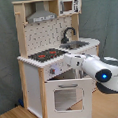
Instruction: Play with the kitchen
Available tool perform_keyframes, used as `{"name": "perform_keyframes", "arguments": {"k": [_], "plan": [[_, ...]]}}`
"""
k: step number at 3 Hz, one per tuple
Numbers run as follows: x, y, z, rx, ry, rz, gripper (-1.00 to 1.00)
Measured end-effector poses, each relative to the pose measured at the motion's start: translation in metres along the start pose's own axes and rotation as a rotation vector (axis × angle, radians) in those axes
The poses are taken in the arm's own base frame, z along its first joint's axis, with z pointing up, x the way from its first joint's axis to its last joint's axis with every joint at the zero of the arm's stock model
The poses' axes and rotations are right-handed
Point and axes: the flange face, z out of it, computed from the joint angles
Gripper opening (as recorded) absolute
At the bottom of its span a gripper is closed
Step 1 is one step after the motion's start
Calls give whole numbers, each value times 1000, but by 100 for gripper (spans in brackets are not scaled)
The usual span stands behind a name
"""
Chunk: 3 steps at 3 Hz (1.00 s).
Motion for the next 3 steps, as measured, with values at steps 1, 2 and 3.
{"name": "perform_keyframes", "arguments": {"k": [1,2,3], "plan": [[18,-3,-14,-87,43,9,100],[38,-9,-35,-174,96,16,100],[58,-26,-61,-242,151,5,100]]}}
